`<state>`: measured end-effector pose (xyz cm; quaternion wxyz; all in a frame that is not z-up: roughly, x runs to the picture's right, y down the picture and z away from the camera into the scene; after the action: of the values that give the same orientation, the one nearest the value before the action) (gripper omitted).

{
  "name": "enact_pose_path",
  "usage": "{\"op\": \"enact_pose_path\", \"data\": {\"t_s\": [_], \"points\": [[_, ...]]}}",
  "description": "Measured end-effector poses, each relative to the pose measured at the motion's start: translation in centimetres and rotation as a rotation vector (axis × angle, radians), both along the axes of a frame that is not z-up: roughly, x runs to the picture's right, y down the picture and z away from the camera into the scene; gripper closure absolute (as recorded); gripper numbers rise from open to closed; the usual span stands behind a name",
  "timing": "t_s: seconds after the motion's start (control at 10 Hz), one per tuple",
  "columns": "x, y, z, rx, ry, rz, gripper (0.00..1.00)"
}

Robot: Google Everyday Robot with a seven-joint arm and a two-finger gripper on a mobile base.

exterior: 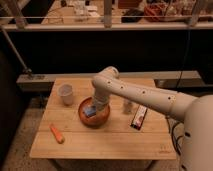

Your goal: Place the white sponge in the ceramic bowl

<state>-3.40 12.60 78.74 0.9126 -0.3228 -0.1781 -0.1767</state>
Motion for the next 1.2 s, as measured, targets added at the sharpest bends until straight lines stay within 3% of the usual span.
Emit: {"op": "enact_pose_path", "data": {"t_s": [0.8,1.0,1.2], "points": [[-0.49,-0.34,0.69,-0.004,-0.020,0.000,0.75],[-0.59,-0.40,0.78,-0.004,-0.023,-0.001,0.61],[-0.71,-0.43,0.96,-0.006,-0.029,0.000,0.59]]}}
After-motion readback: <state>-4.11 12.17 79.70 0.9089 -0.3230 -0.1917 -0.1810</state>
